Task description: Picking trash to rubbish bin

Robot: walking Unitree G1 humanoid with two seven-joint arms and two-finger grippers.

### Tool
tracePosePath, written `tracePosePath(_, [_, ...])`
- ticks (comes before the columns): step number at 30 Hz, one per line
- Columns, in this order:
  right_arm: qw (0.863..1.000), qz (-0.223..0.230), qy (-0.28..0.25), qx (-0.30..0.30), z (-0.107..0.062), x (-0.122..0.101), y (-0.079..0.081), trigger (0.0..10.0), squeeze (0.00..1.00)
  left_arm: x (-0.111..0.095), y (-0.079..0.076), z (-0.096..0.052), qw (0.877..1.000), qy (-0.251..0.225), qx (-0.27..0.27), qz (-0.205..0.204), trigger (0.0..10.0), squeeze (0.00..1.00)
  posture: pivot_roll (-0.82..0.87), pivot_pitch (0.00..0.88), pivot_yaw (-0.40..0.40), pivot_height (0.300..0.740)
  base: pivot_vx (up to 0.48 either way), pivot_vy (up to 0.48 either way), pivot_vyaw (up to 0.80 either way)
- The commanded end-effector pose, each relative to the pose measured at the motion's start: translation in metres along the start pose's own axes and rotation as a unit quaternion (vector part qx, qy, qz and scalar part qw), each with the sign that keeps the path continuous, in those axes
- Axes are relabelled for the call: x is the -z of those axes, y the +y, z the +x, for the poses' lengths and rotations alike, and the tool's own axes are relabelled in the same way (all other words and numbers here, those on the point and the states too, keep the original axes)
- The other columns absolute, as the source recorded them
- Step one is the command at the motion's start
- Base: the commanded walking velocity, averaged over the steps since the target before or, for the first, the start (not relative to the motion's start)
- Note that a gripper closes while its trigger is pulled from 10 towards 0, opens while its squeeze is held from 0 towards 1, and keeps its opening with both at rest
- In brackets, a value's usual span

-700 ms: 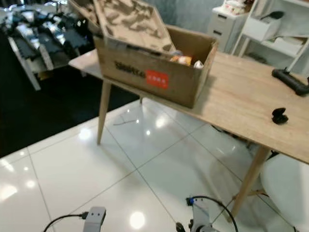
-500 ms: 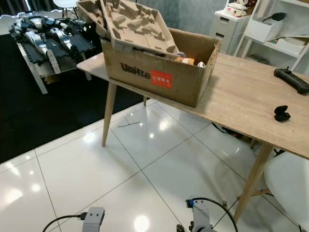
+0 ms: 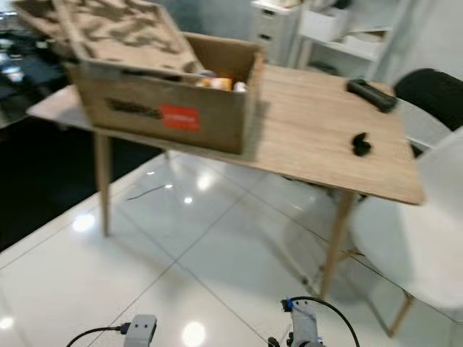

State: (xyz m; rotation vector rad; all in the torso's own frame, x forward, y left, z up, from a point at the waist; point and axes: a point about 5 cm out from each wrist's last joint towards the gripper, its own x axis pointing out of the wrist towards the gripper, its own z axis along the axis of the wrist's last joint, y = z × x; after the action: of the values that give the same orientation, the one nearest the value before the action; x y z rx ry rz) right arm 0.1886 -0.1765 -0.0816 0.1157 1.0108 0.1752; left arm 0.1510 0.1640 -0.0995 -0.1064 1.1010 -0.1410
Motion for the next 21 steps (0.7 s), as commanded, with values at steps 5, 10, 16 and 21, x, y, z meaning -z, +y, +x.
tracePosePath(5, [1.000, 0.003, 0.013, 0.003, -0.001, 0.007, -0.001, 10.0, 0.00, 0.011, 0.001, -0.001, 1.000, 0.018, -0.006, 0.002, 10.0, 0.00, 0.06, 0.072, -0.043, 0.740, 0.000, 0.000, -0.79])
tracePosePath(10, [1.000, 0.001, 0.015, 0.007, -0.001, 0.009, -0.002, 10.0, 0.00, 0.011, 0.007, -0.003, 1.000, 0.016, -0.025, 0.008, 10.0, 0.00, 0.06, 0.072, -0.043, 0.740, 0.000, 0.000, -0.79])
tracePosePath(16, [1.000, 0.003, 0.017, 0.009, -0.001, 0.010, -0.002, 10.0, 0.00, 0.012, 0.012, -0.004, 0.999, 0.018, -0.036, 0.015, 10.0, 0.00, 0.05, 0.069, -0.041, 0.740, 0.000, 0.000, -0.79])
tracePosePath(21, [1.000, 0.003, 0.018, 0.009, -0.002, 0.010, -0.003, 10.0, 0.00, 0.016, 0.014, -0.005, 0.998, 0.028, -0.040, 0.035, 10.0, 0.00, 0.05, 0.067, -0.040, 0.740, 0.000, 0.000, -0.79])
